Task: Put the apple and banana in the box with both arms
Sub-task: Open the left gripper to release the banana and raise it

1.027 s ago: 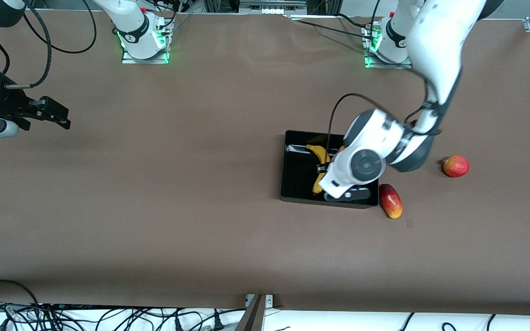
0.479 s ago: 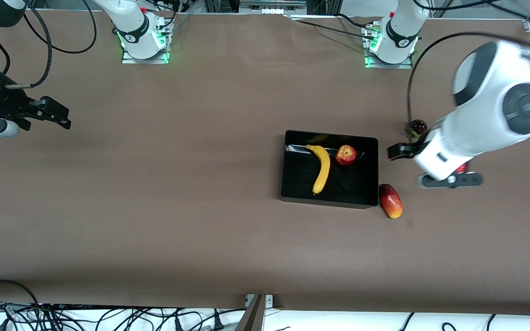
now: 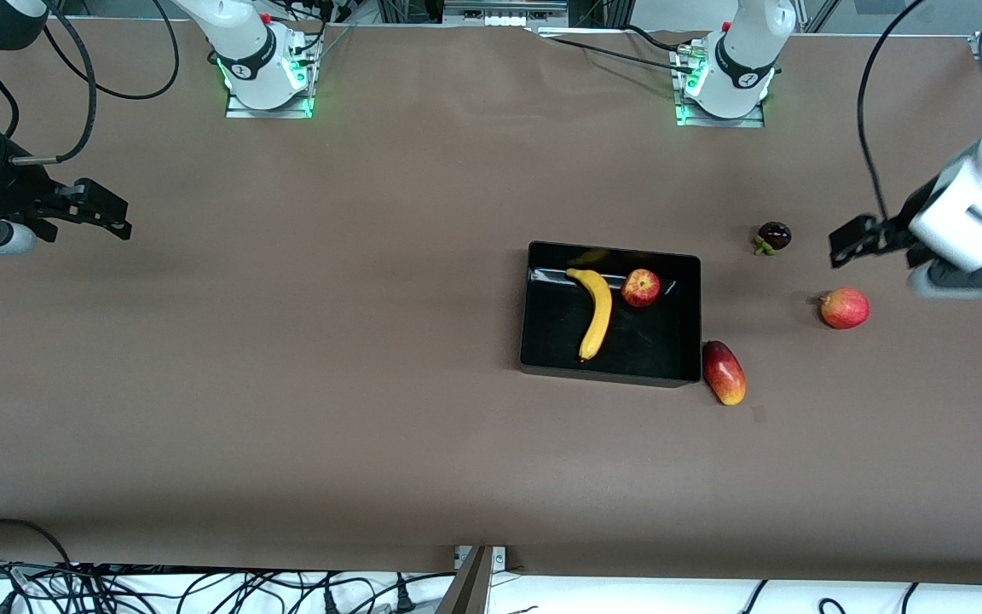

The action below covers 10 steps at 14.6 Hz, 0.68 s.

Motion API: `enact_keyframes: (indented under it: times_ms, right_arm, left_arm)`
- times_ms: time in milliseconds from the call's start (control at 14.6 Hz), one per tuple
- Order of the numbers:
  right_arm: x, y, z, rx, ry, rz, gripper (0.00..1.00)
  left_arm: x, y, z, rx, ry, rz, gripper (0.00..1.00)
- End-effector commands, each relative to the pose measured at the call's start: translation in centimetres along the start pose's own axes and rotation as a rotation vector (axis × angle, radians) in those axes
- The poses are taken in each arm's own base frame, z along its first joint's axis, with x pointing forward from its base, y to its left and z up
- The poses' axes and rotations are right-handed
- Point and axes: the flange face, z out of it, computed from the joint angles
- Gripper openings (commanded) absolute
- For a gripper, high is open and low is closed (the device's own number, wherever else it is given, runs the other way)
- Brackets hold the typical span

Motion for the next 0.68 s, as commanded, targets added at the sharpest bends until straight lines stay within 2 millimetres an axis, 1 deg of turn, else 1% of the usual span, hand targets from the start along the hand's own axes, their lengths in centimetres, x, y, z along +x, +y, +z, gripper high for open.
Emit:
enact_keyframes:
  times_ms: [0, 68, 137, 411, 616]
  right_arm:
    - [0.09, -0.18, -0.46, 0.017, 0.005, 0.005, 1.0]
    - [0.09, -0.18, -0.46, 0.017, 0.005, 0.005, 1.0]
    - [0.07, -0.18, -0.45, 0.017, 0.004, 0.005, 1.0]
    - [0.09, -0.18, -0.46, 0.017, 0.005, 0.005, 1.0]
    - [0.09, -0.18, -0.46, 0.017, 0.005, 0.005, 1.0]
  left_arm:
    - [-3.59, -0.91, 0.36, -0.018, -0.02, -0.001, 1.0]
    - [-3.82, -1.27, 0.51, -0.018, -0.054, -0.006, 1.0]
    - [-4.03, -1.17, 0.53, -0.019, -0.071, -0.004, 1.0]
    - [-4.26, -0.54, 0.23, -0.017, -0.071, 0.01, 1.0]
    - [-4.32, -0.71, 0.28, -0.017, -0.077, 0.01, 1.0]
